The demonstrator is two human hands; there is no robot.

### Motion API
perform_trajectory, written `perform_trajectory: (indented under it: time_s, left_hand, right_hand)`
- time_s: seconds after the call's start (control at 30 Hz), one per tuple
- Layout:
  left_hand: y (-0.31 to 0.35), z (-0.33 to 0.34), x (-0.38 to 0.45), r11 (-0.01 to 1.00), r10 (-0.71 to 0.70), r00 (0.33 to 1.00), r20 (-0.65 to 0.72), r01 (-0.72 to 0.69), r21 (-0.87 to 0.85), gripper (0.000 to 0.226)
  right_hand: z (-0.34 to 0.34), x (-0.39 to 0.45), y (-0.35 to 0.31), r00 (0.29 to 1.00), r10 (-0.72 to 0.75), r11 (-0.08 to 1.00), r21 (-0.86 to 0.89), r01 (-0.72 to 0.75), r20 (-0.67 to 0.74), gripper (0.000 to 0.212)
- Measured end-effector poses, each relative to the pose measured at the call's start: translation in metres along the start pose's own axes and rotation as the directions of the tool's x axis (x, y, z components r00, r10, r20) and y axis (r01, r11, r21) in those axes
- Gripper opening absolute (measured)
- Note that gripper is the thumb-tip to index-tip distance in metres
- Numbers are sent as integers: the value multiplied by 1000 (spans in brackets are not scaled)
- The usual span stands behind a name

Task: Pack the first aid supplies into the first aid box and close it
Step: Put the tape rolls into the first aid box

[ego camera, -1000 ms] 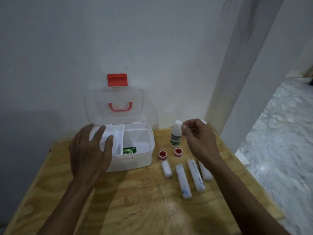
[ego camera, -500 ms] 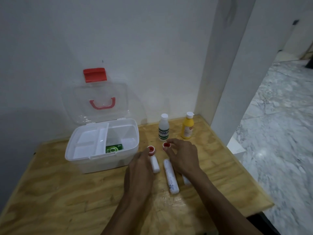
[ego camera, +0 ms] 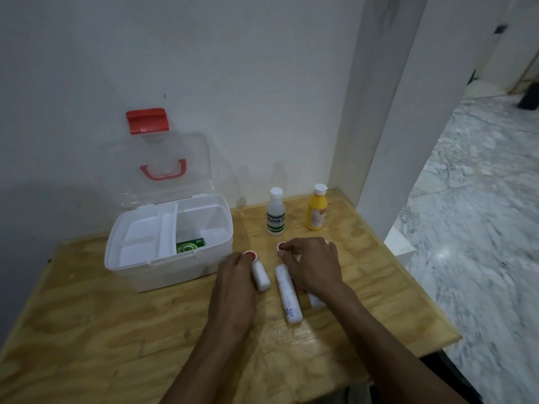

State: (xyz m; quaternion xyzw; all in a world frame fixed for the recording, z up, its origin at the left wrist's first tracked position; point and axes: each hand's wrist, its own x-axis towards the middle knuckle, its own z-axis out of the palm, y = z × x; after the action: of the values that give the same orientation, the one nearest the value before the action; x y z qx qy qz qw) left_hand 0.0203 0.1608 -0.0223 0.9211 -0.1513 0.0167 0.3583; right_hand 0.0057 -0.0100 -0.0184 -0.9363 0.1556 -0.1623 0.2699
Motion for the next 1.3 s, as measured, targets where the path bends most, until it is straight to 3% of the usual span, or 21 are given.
perform_trajectory:
  time_s: [0.37, 0.73, 0.9, 1.1, 1.3]
  left_hand:
    - [-12, -20, -31, 997, 52, 989, -141, -43, 71, 19]
    - [-17, -21, -32, 994, 92, 984, -154, -82, 70, 19]
    - [-15, -38, -45, 992, 124, 973, -195, -125, 5, 17]
    - [-20, -90, -45, 982, 171, 925, -340, -187, -15, 12]
    - [-48, -163, -17, 997, 78, 867, -492, -75, 26, 11]
  right_hand:
    - [3, -7, -1, 997, -45, 998, 45, 48, -65, 20]
    - [1, -7, -4, 993, -103, 994, 12, 104, -48, 16]
    - [-10, -9, -7, 990, -112, 984, 128, 122, -81, 23]
    - [-39, -10, -63, 941, -264, 899, 301, 319, -209, 9]
    - [-18, 15, -141, 919, -366, 847, 356, 395, -148, 12]
